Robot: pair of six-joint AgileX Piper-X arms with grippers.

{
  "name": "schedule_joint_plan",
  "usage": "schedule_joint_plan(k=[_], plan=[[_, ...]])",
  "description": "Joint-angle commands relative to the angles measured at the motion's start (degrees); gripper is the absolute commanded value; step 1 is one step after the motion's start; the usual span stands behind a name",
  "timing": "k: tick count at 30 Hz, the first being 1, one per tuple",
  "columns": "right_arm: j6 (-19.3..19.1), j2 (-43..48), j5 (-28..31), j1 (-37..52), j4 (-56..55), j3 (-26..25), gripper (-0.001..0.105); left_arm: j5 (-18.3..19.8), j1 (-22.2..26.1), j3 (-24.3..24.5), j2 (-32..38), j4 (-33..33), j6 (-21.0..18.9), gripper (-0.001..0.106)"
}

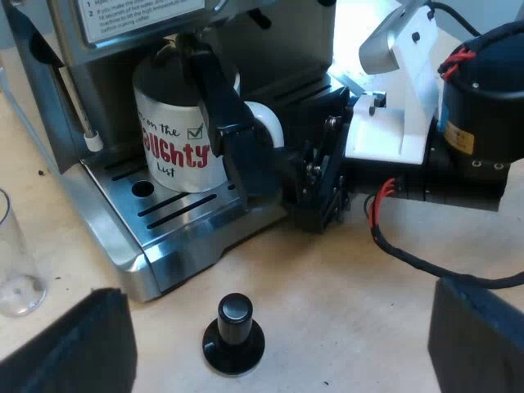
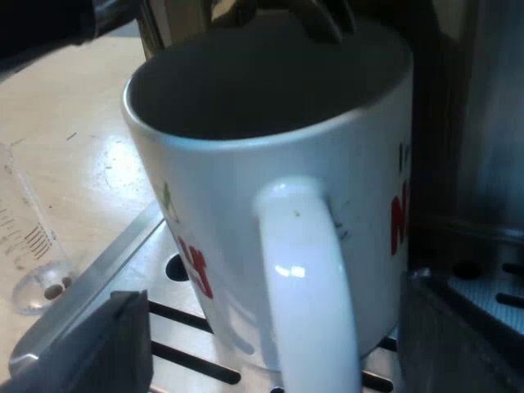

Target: Remove mug from coffee machine

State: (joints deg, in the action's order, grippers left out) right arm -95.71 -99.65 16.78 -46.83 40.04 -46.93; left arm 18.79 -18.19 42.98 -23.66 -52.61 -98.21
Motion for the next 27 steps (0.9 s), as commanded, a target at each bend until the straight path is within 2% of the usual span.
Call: schedule_joint_plan(k=[1, 12, 18, 19, 21, 27], plan=[[-0.94, -0.35, 0.18, 0.68, 1.32, -0.42, 0.064, 0.41, -0.29, 0.26, -0.03, 0.20, 0.10, 0.087], [-2.25, -0.34, -2.12, 2.67, 1.30, -0.42, 0.064, 0.41, -0.29, 0.26, -0.03, 0.20, 0.10, 0.087], [-3.19, -0.34, -2.08, 2.65, 1.30, -0.42, 0.060, 0.41, -0.29, 0.26, -0.03, 0.20, 0.10, 0.087], [-3.39, -0.34, -2.46, 2.65, 1.30, -0.42, 0.053, 0.41, -0.29, 0.26, -0.03, 0.20, 0.10, 0.087], [-3.39, -0.34, -2.46, 2.65, 1.30, -0.42, 0.049, 0.41, -0.29, 0.26, -0.03, 0.20, 0.10, 0.087], [-3.39, -0.34, -2.46, 2.65, 1.30, -0.42, 0.024, 0.41, -0.29, 0.26, -0.03, 0.20, 0.10, 0.087]])
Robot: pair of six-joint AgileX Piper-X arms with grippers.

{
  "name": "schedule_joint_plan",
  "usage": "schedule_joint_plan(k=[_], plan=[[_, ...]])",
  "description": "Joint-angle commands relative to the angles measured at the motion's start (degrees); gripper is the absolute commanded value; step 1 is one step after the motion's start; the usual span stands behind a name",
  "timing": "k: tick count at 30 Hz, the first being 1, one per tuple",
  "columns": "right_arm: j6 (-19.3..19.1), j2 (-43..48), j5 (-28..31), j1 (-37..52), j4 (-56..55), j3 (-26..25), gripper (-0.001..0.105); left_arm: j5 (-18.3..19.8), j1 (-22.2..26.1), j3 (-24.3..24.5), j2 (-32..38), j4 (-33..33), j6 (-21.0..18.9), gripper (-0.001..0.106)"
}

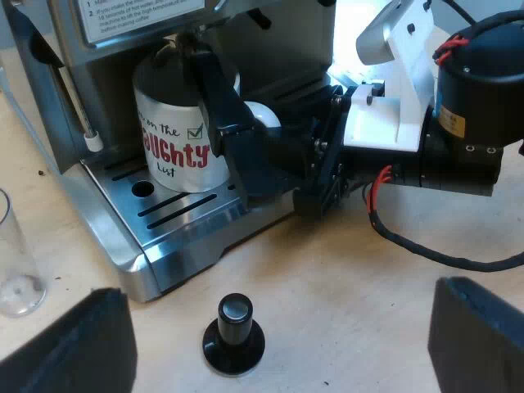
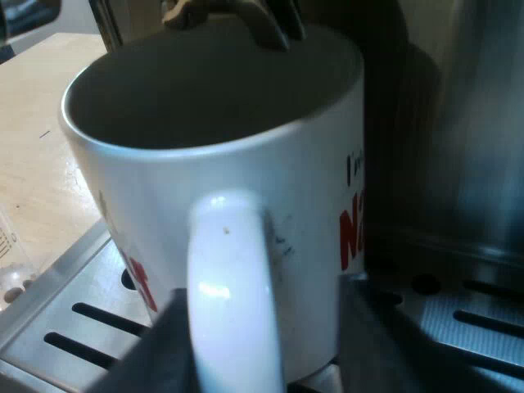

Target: Remove mug from coffee machine

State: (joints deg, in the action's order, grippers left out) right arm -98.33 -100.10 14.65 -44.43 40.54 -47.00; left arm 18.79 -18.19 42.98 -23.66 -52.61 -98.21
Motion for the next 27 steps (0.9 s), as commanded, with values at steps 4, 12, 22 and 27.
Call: schedule_joint_plan(k=[4, 12, 22, 27], plan=[[-0.77, 0.11, -0.33, 0.26, 0.81, -0.35, 0.012, 0.41, -0.29, 0.26, -0.03, 0.20, 0.10, 0.087], [-0.90, 0.36, -0.33, 0.14, 0.39, -0.35, 0.000, 0.41, -0.29, 0.26, -0.03, 0.20, 0.10, 0.087], [-4.72, 5.07, 0.13, 0.14, -9.35, -0.35, 0.000, 0.41, -0.29, 0.26, -0.03, 0.20, 0.10, 0.087], [-4.45, 7.20, -0.34, -0.37, -10.45, -0.35, 0.000, 0.41, -0.29, 0.26, -0.03, 0.20, 0.10, 0.087]])
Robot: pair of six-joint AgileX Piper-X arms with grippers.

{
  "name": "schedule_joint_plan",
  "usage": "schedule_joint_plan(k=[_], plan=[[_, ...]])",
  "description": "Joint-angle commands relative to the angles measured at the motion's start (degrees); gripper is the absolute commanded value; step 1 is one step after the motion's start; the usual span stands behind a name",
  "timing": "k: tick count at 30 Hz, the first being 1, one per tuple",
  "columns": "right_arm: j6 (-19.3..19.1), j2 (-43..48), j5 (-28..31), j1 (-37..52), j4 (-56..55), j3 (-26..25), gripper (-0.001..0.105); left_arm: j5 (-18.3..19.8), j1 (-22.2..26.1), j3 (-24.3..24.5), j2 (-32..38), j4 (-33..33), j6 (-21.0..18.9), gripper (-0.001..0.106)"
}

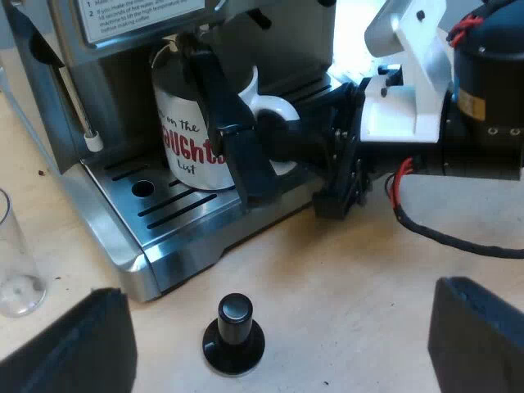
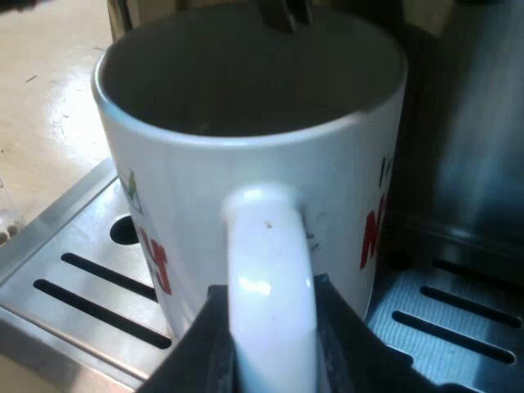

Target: Remove mug from coffee machine

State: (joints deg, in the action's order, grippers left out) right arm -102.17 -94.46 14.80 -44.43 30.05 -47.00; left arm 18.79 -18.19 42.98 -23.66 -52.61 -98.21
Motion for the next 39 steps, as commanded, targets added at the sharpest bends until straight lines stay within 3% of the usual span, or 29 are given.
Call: schedule_joint_plan(k=[1, 7, 13, 27, 33, 35, 39], plan=[[-0.61, 2.22, -0.50, -0.64, -0.72, -0.35, 0.000, 0.41, -0.29, 0.26, -0.03, 0.20, 0.10, 0.087], [-0.61, 4.68, -0.27, -3.62, -4.61, 1.33, 0.000, 0.41, -0.29, 0.26, -0.03, 0.20, 0.10, 0.087], [2.09, 8.04, 4.54, -5.61, -4.59, 6.19, 0.000, 0.41, -0.29, 0.26, -0.03, 0.20, 0.10, 0.087], [1.95, 22.35, 11.12, -10.57, -6.90, 14.31, 0.000, 1.65, -0.29, 0.26, -0.03, 0.20, 0.10, 0.087], [1.95, 27.18, 12.93, -12.57, -9.96, 15.56, 0.000, 5.21, -0.29, 0.26, -0.03, 0.20, 0.10, 0.087], [1.92, 32.17, 17.32, -14.89, -14.92, 15.63, 0.000, 6.94, -0.29, 0.26, -0.03, 0.20, 0.10, 0.087], [1.92, 36.38, 20.11, -16.56, -19.07, 15.63, 0.000, 7.21, -0.29, 0.26, -0.03, 0.20, -0.18, 0.087]])
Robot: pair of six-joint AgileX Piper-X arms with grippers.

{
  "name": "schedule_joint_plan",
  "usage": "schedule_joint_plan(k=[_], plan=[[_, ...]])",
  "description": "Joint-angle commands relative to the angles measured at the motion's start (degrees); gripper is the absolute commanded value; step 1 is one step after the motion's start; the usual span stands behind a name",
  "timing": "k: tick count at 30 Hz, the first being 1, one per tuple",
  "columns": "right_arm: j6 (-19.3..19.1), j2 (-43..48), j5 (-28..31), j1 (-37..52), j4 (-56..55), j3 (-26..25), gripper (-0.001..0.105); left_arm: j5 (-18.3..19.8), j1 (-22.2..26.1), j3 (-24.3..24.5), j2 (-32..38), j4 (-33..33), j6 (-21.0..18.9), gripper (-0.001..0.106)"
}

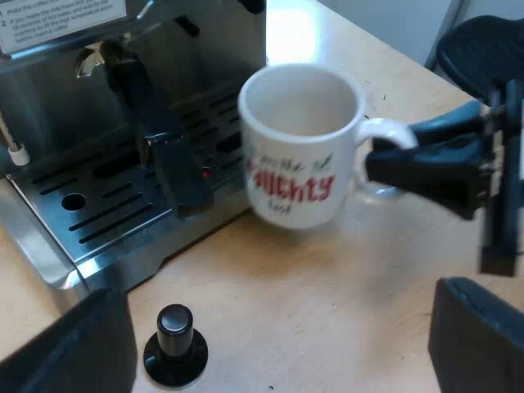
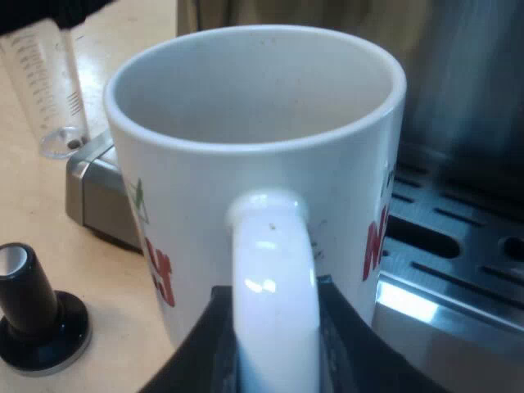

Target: Remove mug from coffee machine

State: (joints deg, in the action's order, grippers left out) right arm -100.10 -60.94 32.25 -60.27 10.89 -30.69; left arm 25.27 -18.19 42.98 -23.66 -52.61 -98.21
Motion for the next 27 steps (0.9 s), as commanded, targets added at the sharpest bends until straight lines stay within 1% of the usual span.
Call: schedule_joint_plan(k=[1, 4, 5, 9, 14, 20, 25, 27], plan=[[-0.15, 4.32, 3.39, -1.10, -1.54, -0.68, 0.000, 0.73, -0.29, 0.26, -0.03, 0.20, -0.18, 0.087], [0.59, 7.74, 4.72, -1.95, -5.51, -0.68, 0.000, 1.36, -0.29, 0.26, -0.03, 0.20, -0.48, 0.087], [1.47, 9.10, 5.75, -2.17, -6.91, -0.68, 0.000, 1.34, -0.29, 0.26, -0.03, 0.20, -0.47, 0.087], [3.96, 12.95, 6.58, -2.35, -10.56, -0.68, 0.000, 1.61, -0.29, 0.26, -0.03, 0.20, -0.47, 0.087], [3.98, 18.44, 8.73, -2.35, -16.44, -0.68, 0.000, 1.59, -0.29, 0.26, -0.03, 0.20, -0.47, 0.087], [6.07, 24.49, 12.26, -2.35, -26.96, -0.68, 0.000, 1.59, -0.29, 0.26, -0.03, 0.20, -0.47, 0.087], [6.51, 29.46, 15.44, -2.35, -33.57, -0.68, 0.000, 1.59, -0.29, 0.26, -0.03, 0.20, -0.47, 0.087], [7.00, 31.30, 15.84, -2.35, -35.44, -0.68, 0.000, 1.59, -0.29, 0.26, -0.03, 0.20, -0.47, 0.087]])
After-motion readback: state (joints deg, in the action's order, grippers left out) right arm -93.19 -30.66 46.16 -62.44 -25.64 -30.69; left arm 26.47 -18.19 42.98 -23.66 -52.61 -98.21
